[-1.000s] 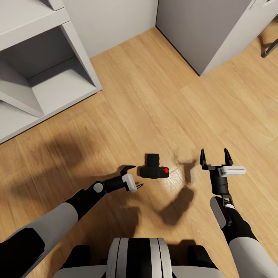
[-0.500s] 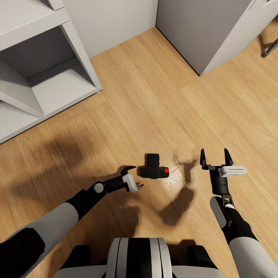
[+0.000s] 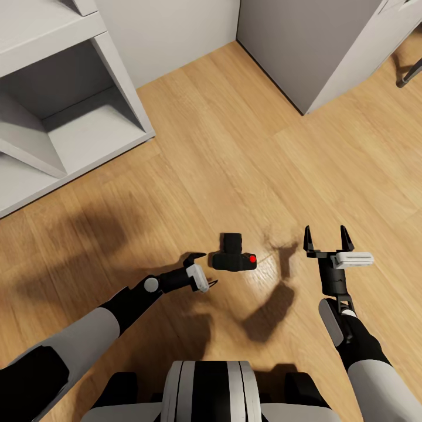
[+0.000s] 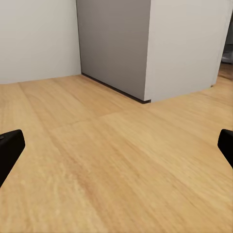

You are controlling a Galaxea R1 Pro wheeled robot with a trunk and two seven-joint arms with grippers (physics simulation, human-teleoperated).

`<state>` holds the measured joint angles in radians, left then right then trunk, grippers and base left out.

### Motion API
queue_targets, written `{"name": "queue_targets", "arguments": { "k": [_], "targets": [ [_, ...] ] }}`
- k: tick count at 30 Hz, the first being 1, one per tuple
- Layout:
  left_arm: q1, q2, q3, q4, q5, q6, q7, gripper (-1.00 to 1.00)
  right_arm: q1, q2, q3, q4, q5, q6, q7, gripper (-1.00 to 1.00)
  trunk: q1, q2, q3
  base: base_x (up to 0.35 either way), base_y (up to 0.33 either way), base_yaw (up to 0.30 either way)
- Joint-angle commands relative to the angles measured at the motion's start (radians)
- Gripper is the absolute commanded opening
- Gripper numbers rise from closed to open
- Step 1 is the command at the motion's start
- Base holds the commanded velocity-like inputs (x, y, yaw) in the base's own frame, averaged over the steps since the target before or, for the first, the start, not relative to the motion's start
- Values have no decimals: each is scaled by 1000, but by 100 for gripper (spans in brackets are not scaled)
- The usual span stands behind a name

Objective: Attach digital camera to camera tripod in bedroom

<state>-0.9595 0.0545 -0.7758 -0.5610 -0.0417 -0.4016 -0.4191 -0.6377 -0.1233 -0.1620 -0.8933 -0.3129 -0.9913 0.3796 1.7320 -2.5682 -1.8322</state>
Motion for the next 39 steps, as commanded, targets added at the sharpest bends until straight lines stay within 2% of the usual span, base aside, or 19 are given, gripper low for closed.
{"name": "queue_targets", "arguments": {
  "k": [1,23,39],
  "targets": [
    [-1,1,-4,0,-4,-5,3,100,0,0,-1,1,-9,-1,10,100,0,0,0,0,0,0],
    [-1,2,-2,0,-4,1,5,100,0,0,-1,1,-9,-1,10,100,0,0,0,0,0,0],
    [-1,2,0,-2,-4,34,8,100,0,1,-1,1,-9,-1,10,100,0,0,0,0,0,0]
  ]
}}
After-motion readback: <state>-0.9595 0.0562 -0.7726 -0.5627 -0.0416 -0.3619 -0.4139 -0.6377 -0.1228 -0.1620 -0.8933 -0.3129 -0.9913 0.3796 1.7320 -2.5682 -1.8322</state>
